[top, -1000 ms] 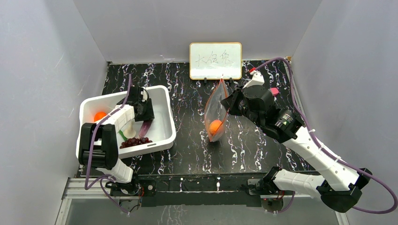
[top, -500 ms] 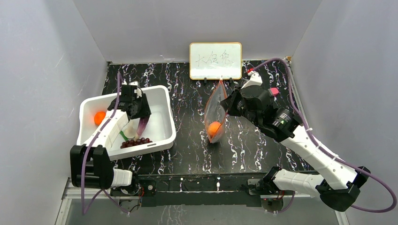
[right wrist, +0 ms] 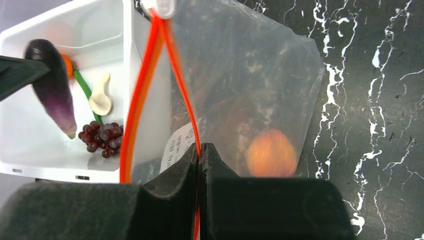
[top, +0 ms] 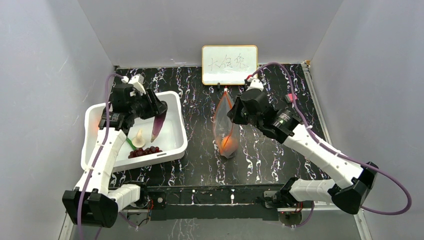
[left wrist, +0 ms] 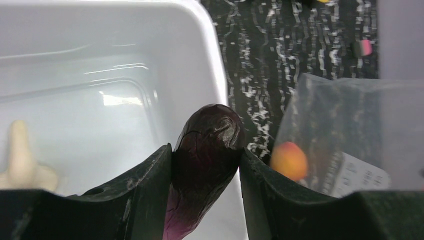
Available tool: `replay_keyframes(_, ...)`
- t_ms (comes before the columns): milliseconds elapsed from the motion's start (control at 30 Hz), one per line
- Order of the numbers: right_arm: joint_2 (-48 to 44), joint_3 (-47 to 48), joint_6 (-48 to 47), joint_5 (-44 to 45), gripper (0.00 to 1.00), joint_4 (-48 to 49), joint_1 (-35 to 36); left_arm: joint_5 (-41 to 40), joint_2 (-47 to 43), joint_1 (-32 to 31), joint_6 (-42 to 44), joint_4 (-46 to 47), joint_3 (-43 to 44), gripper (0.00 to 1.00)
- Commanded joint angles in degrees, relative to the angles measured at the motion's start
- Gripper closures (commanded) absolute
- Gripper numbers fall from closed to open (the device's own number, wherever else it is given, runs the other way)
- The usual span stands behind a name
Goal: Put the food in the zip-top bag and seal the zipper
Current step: Pick up the fake vegetable from the bin, then place the fake vegetable in the zipper food storage bag.
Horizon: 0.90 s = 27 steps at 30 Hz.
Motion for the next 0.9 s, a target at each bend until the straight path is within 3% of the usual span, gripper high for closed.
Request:
replay_keyframes(0, 1.88, 0.84, 0.15, -2.32, 1.0, 4.52, 0.34, 10.89, -3.92, -0.21, -5.63, 0.08, 2.94, 0.75)
replay_keyframes(133, 3.89, 1.87, 1.59, -3.8, 1.0, 5.84, 0.34, 15.47, -8.02, -0.22, -12.56, 6.4, 2.6, 0.76)
replay_keyframes(300, 4.65, 1.46, 6.79, -5.62, 1.0, 9.33, 0.34, 19.58, -12.05, -0.22, -25.06, 21.18, 1.77, 0.74)
replay_keyframes(500, 5.66, 0.99, 12.01, -9.36, 1.0, 12.31, 0.34, 24.16, -8.75, -0.39, -37.33, 36.93, 3.83, 0.73)
replay_keyframes(667, 4.71, -0.67, 14.95, -8.51, 1.0, 14.75, 0.34, 21.03, -8.29, -1.01, -48.91, 52.98, -1.54, 0.7)
replay_keyframes(867, 2.44, -4.49, 20.06, -6.61, 1.0, 19.37, 0.33, 13.9, -8.88, -3.95, -51.99, 56.65, -6.03, 0.7)
